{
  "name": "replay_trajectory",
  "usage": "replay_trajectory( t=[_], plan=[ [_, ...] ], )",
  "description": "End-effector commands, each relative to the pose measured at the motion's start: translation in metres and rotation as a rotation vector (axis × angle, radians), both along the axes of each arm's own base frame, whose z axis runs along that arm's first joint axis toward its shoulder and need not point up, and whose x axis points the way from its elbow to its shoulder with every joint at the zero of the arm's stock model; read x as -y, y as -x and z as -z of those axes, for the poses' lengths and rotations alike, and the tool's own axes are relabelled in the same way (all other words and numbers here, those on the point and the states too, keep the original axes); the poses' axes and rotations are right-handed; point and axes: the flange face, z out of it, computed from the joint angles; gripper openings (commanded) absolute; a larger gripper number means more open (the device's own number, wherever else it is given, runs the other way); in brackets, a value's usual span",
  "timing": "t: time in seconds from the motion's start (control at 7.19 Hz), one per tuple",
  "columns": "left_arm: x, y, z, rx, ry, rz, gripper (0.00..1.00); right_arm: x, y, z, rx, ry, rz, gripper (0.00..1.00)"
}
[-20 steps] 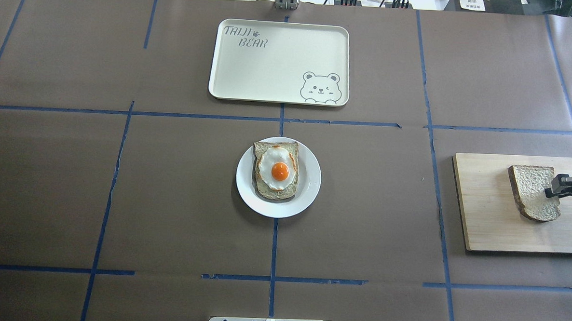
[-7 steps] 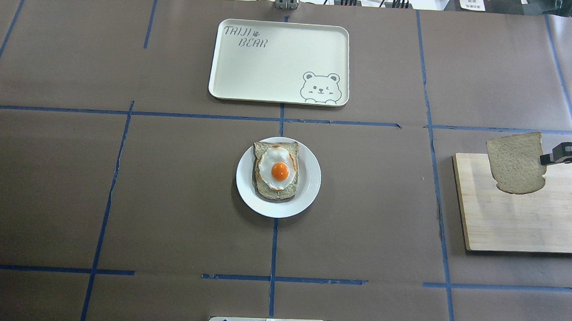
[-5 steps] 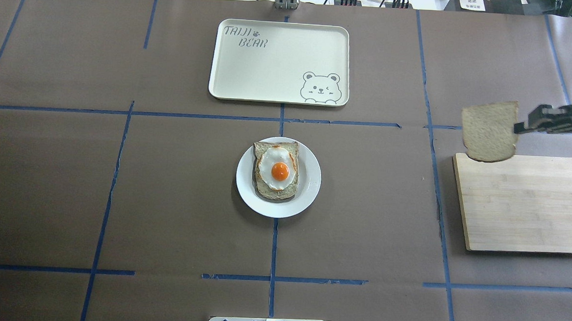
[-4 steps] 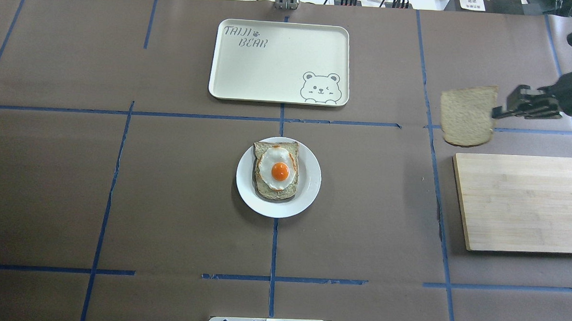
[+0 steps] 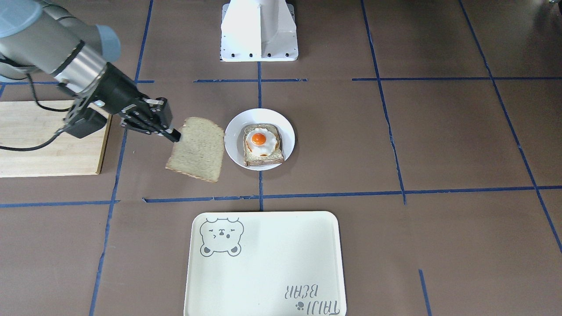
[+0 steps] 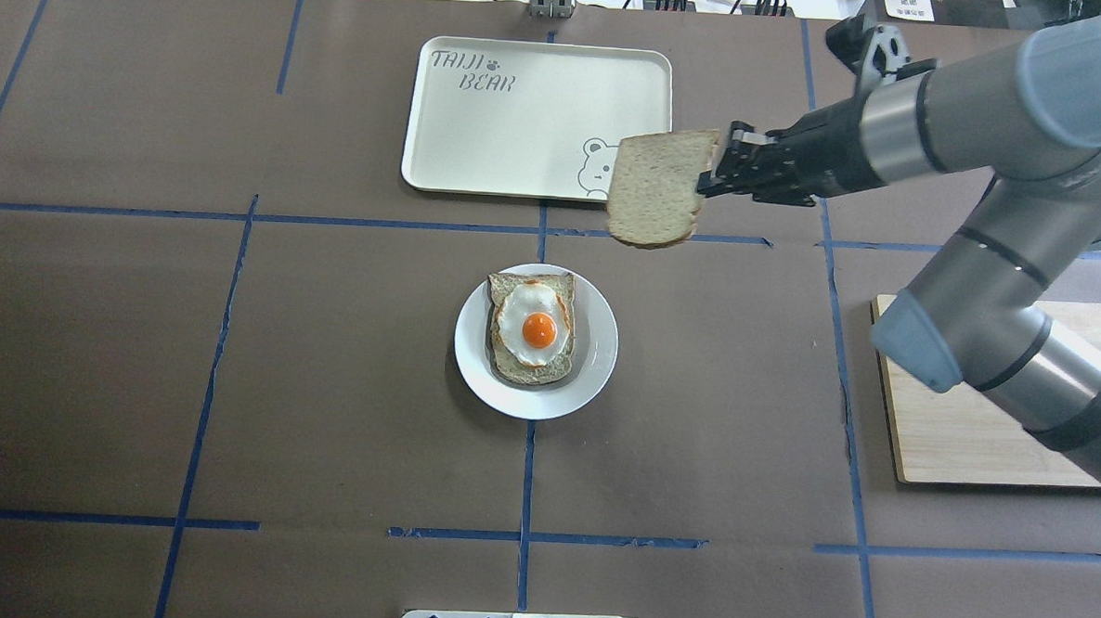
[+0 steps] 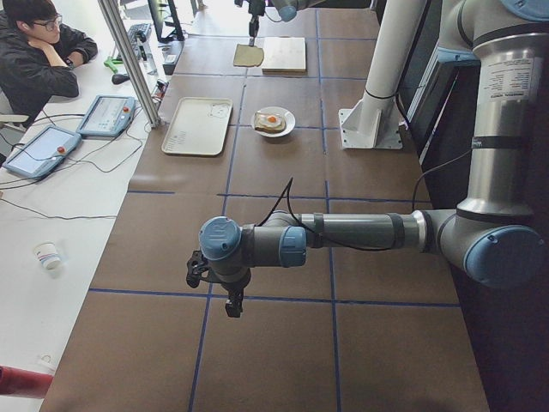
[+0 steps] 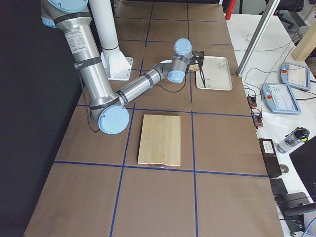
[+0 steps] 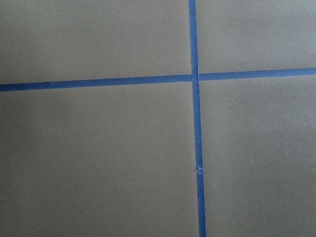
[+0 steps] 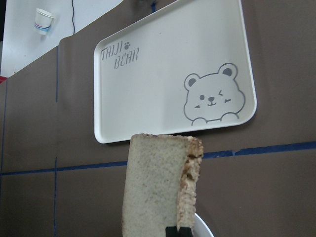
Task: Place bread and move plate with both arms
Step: 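Carry the bread with the right gripper and lay it on the egg toast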
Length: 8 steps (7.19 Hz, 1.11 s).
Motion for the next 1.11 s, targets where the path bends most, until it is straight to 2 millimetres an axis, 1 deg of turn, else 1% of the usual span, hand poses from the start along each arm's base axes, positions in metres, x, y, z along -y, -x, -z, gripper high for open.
replay_trajectory(
  t=[0.0, 0.14, 0.28, 0.42, 0.56, 0.7, 0.83, 0.97],
  plan=[
    [-0.001, 0.0, -0.002, 0.0, 0.004, 0.0, 1.0, -0.07, 0.112, 0.001, 0.069, -0.075, -0.063, 0.0],
    [0.0, 0.0, -0.004, 0.0, 0.006, 0.0, 1.0, -0.084, 0.138, -0.016, 0.082, -0.09, -0.05, 0.0],
    [0.0, 0.0, -0.004, 0.0, 0.006, 0.0, 1.0, -0.089, 0.149, -0.026, 0.059, -0.148, -0.027, 0.0],
    [0.0, 0.0, -0.004, 0.0, 0.008, 0.0, 1.0, -0.092, 0.154, -0.03, 0.043, -0.173, -0.016, 0.0],
    [0.0, 0.0, -0.003, 0.0, 0.006, 0.0, 1.0, -0.094, 0.154, -0.039, 0.03, -0.171, -0.007, 0.0],
    [0.0, 0.0, -0.001, 0.0, 0.003, 0.0, 1.0, -0.097, 0.153, -0.05, 0.014, -0.17, 0.005, 0.0],
    [0.0, 0.0, -0.001, 0.0, 0.004, 0.001, 1.0, -0.103, 0.155, -0.062, -0.008, -0.178, 0.021, 0.0],
    [0.0, 0.0, -0.001, 0.0, 0.003, 0.001, 1.0, -0.104, 0.157, -0.064, -0.015, -0.177, 0.022, 0.1]
  ],
)
